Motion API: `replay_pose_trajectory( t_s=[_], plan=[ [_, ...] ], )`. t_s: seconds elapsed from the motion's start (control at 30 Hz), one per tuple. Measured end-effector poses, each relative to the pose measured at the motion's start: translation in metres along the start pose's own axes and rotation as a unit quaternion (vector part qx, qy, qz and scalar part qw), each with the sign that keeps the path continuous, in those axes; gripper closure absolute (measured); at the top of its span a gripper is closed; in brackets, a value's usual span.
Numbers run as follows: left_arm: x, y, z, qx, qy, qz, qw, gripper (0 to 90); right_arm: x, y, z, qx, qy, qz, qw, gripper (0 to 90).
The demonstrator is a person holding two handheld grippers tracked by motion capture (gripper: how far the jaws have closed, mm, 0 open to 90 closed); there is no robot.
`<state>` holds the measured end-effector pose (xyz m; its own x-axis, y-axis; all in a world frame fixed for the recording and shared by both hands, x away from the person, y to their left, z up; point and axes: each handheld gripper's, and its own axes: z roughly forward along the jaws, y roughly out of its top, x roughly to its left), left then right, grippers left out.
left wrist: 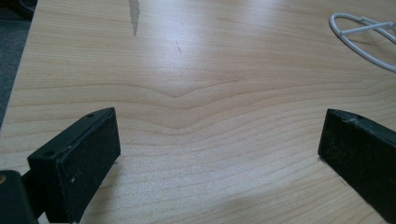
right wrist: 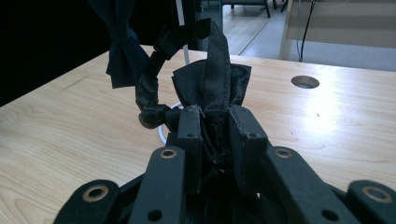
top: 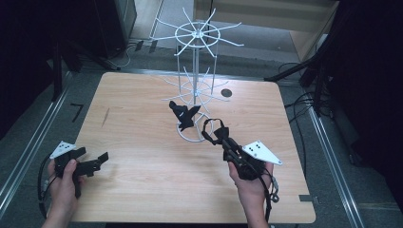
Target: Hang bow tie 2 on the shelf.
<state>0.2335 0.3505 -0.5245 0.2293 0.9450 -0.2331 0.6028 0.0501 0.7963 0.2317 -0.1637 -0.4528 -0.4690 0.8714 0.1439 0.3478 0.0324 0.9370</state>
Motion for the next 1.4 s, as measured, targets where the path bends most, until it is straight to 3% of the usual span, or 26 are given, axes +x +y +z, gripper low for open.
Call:
replay_pose_trajectory(
  t_s=[1.4],
  plan=[
    [0.0,0.0,0.0,0.0,0.0,-0.001,1.0,0.0,0.018,0.022,-0.004,-0.039,0.021,-0.007,0.999,76.7]
  ],
)
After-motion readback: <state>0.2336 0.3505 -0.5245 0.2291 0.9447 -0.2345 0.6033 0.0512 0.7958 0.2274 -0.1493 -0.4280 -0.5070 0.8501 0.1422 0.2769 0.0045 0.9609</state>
